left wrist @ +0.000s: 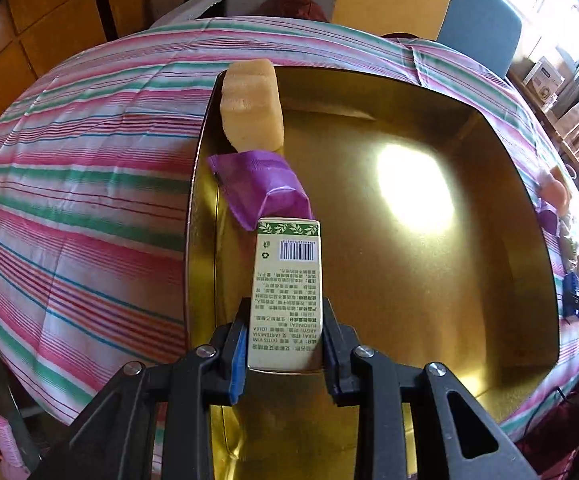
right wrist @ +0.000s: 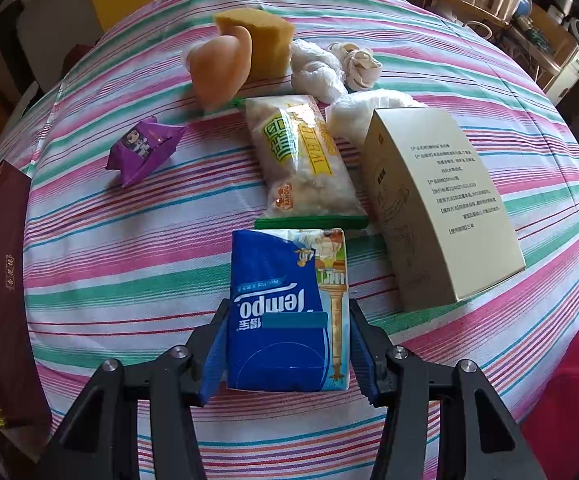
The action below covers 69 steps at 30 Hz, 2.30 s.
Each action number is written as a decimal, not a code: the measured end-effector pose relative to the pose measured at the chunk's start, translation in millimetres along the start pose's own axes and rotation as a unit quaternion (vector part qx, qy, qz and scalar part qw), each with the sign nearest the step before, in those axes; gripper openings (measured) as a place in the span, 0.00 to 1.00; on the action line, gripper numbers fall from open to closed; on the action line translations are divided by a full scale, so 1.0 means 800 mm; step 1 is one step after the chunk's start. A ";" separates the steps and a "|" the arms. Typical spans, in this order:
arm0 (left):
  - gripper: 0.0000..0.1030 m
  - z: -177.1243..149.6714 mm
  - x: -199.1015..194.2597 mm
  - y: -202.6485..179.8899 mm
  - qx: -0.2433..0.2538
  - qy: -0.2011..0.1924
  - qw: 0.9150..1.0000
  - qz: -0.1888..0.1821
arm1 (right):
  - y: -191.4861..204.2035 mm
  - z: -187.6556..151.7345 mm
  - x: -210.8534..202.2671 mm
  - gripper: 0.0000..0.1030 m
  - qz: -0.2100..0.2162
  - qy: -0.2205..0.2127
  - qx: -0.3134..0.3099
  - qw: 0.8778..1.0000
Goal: Organize objects
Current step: 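Carry the juice carton into the gold tray and open the left tool, then carry the Tempo tissue pack into the gold tray and open the right tool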
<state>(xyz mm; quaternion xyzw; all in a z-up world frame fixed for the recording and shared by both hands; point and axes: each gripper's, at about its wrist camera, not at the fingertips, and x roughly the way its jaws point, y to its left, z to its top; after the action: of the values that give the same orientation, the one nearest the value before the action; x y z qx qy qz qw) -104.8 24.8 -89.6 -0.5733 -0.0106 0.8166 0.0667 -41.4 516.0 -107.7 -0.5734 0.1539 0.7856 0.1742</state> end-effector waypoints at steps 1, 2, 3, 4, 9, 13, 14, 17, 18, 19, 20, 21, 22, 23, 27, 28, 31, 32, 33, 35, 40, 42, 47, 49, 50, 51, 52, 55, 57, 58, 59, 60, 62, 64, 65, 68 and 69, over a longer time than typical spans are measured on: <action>0.29 0.007 0.002 0.002 0.000 -0.001 1.000 0.003 | 0.000 0.000 0.000 0.53 0.000 0.000 0.000 1.000; 0.29 0.007 0.003 0.000 0.002 -0.002 1.000 0.008 | 0.000 0.000 0.000 0.53 0.000 0.000 0.000 1.000; 0.29 0.008 0.003 0.001 0.002 -0.004 1.000 0.011 | -0.001 0.001 0.000 0.53 0.000 0.000 0.000 1.000; 0.29 0.009 0.004 0.000 0.002 -0.006 1.000 0.013 | 0.000 0.001 0.000 0.53 0.000 0.000 0.000 1.000; 0.34 0.007 0.004 -0.006 0.004 -0.008 1.000 0.010 | 0.000 0.001 0.001 0.53 0.000 0.000 -0.001 1.000; 0.35 0.000 -0.008 -0.001 0.011 -0.016 1.000 0.013 | -0.001 0.003 0.001 0.52 -0.001 0.000 -0.002 1.000; 0.35 0.004 -0.011 0.000 0.011 -0.019 1.000 0.011 | -0.002 0.004 0.001 0.52 -0.001 0.000 -0.002 1.000; 0.35 0.001 -0.032 0.001 0.019 -0.037 0.999 0.009 | -0.004 0.007 0.000 0.51 0.000 -0.002 0.000 1.000; 0.35 -0.002 -0.043 0.003 0.019 -0.048 0.999 0.006 | -0.006 0.008 0.000 0.51 0.002 -0.003 0.002 1.000; 0.35 0.005 -0.046 0.002 0.017 -0.058 0.998 0.003 | -0.008 0.010 -0.002 0.51 0.005 -0.006 0.007 1.000; 0.35 0.002 -0.057 0.007 0.012 -0.069 0.998 0.000 | -0.010 0.007 -0.008 0.51 0.010 -0.010 0.013 1.000; 0.35 0.002 -0.064 0.012 0.008 -0.080 0.997 -0.002 | -0.014 0.007 -0.014 0.51 0.019 -0.020 0.022 0.999; 0.35 0.000 -0.073 0.019 0.000 -0.093 0.996 -0.004 | -0.018 0.008 -0.025 0.51 0.038 -0.037 0.031 0.998; 0.35 0.000 -0.078 0.025 -0.008 -0.103 0.995 -0.004 | -0.019 0.007 -0.038 0.51 0.060 -0.055 0.034 0.996; 0.36 -0.009 -0.095 0.063 -0.047 -0.122 0.991 -0.004 | 0.025 0.003 -0.112 0.51 0.137 -0.127 -0.047 0.981; 0.36 -0.011 -0.095 0.071 -0.056 -0.122 0.991 -0.006 | 0.051 -0.014 -0.146 0.51 0.152 -0.142 -0.080 0.975; 0.36 -0.025 -0.097 0.086 -0.073 -0.123 0.990 -0.013 | 0.160 -0.042 -0.207 0.51 0.197 -0.171 -0.196 0.945; 0.36 -0.027 -0.098 0.090 -0.076 -0.124 0.989 -0.015 | 0.195 -0.050 -0.218 0.51 0.210 -0.167 -0.234 0.934; 0.36 -0.030 -0.101 0.094 -0.082 -0.125 0.989 -0.014 | 0.233 -0.061 -0.214 0.51 0.217 -0.160 -0.270 0.925; 0.36 -0.033 -0.101 0.099 -0.086 -0.127 0.988 -0.020 | 0.296 -0.079 -0.204 0.51 0.224 -0.130 -0.327 0.909; 0.36 -0.045 -0.100 0.109 -0.094 -0.123 0.988 -0.030 | 0.422 -0.121 -0.135 0.51 0.209 -0.042 -0.395 0.894; 0.36 -0.050 -0.098 0.113 -0.100 -0.121 0.987 -0.032 | 0.451 -0.128 -0.105 0.51 0.196 -0.013 -0.392 0.899; 0.36 -0.060 -0.092 0.128 -0.120 -0.118 0.985 -0.036 | 0.498 -0.145 -0.064 0.51 0.156 0.011 -0.392 0.906; 0.36 -0.063 -0.089 0.133 -0.126 -0.117 0.984 -0.039 | 0.509 -0.151 -0.057 0.51 0.137 0.012 -0.399 0.906; 0.36 -0.063 -0.088 0.135 -0.128 -0.117 0.984 -0.039 | 0.508 -0.154 -0.053 0.51 0.132 0.013 -0.403 0.906; 0.36 -0.064 -0.087 0.137 -0.131 -0.116 0.984 -0.040 | 0.512 -0.158 -0.051 0.51 0.128 0.014 -0.407 0.904; 0.36 -0.065 -0.087 0.138 -0.132 -0.116 0.983 -0.041 | 0.516 -0.162 -0.050 0.51 0.125 0.015 -0.411 0.903; 0.36 -0.066 -0.087 0.140 -0.135 -0.117 0.983 -0.042 | 0.527 -0.171 -0.045 0.52 0.120 0.023 -0.416 0.901; 0.36 -0.066 -0.086 0.142 -0.137 -0.116 0.983 -0.043 | 0.533 -0.175 -0.042 0.52 0.124 0.028 -0.413 0.902; 0.36 -0.066 -0.086 0.143 -0.137 -0.116 0.983 -0.043 | 0.535 -0.177 -0.042 0.53 0.131 0.031 -0.411 0.901; 0.36 -0.067 -0.086 0.143 -0.138 -0.116 0.983 -0.042 | 0.537 -0.178 -0.044 0.54 0.139 0.032 -0.410 0.901; 0.37 -0.067 -0.086 0.144 -0.138 -0.117 0.983 -0.041 | 0.539 -0.180 -0.047 0.54 0.150 0.032 -0.410 0.899; 0.37 -0.066 -0.088 0.143 -0.136 -0.120 0.983 -0.037 | 0.541 -0.181 -0.053 0.61 0.187 0.039 -0.405 0.894; 0.37 -0.065 -0.091 0.140 -0.130 -0.124 0.983 -0.030 | 0.539 -0.179 -0.058 0.65 0.219 0.044 -0.391 0.893; 0.37 -0.065 -0.093 0.138 -0.126 -0.127 0.984 -0.027 | 0.537 -0.177 -0.060 0.65 0.225 0.040 -0.385 0.894; 0.39 -0.066 -0.102 0.130 -0.110 -0.141 0.984 -0.016 | 0.524 -0.168 -0.067 0.65 0.250 0.029 -0.363 0.897; 0.39 -0.066 -0.105 0.126 -0.104 -0.146 0.984 -0.012 | 0.516 -0.164 -0.070 0.66 0.255 0.023 -0.353 0.900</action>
<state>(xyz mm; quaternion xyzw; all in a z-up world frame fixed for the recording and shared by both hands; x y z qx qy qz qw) -37.2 -88.8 -38.2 -0.4517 -0.1117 0.8850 0.0147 -100.3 84.3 -75.5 -0.5563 0.0114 0.7926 -0.2495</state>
